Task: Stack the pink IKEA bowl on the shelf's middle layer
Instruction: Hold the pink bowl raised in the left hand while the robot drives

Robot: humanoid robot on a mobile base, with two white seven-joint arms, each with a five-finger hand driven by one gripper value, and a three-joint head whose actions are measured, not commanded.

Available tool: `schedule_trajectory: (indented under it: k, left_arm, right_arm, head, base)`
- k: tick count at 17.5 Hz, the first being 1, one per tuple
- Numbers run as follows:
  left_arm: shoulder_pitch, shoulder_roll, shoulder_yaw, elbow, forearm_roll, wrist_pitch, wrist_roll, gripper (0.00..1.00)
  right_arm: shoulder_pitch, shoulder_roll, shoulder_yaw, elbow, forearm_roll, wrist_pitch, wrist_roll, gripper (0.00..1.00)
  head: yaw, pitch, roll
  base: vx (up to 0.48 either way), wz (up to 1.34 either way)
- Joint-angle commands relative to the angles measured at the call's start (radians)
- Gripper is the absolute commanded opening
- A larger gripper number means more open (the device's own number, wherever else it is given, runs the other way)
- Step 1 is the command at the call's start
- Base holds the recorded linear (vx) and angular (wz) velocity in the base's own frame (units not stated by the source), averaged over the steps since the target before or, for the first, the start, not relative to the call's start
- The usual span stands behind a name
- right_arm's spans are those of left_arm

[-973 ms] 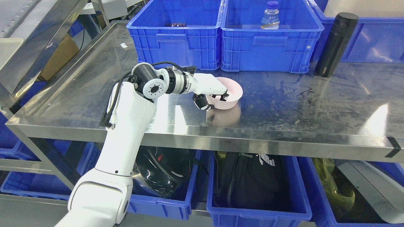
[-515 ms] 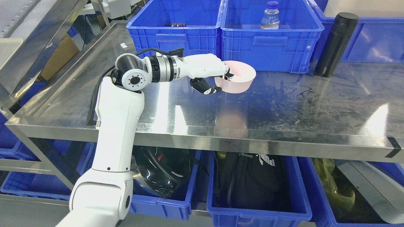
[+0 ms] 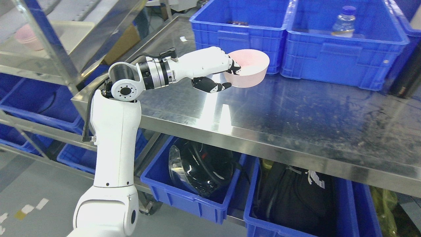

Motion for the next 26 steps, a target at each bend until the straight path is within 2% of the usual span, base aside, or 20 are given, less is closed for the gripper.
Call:
schedule_trajectory:
  k: [1, 12, 19, 26]
  left_arm:
    - [0.038, 0.012, 0.007, -0.044, 0.032, -0.001, 0.021, 0.00]
    - [0.068, 0.012, -0.033, -0.123, 0.032, -0.001, 0.065, 0.01]
    - [0.137, 0.012, -0.034, -0.198, 0.032, -0.001, 0.074, 0.02]
    - [0.148, 0.012, -0.044, -0.201, 0.030, -0.001, 0.088, 0.03]
  right_arm:
    - [0.005, -0.018, 0.000, -0.017, 0.000, 0.000, -0.002, 1.00]
    - [0.003, -0.018, 0.000, -0.017, 0.000, 0.000, -0.002, 1.00]
    - [0.005, -0.018, 0.000, -0.017, 0.000, 0.000, -0.002, 1.00]
    - [0.003, -0.018, 0.000, -0.017, 0.000, 0.000, -0.002, 1.00]
  head:
    - [0.0000, 0.000, 0.000]
    - [0.0000, 0.000, 0.000]
    - [0.0000, 0.000, 0.000]
    - [0.0000, 0.001, 0.000]
  base:
    - [0.038, 0.47]
    - [-0.013, 0.26]
    - [-0.032, 0.97]
    - [0.086, 1.24]
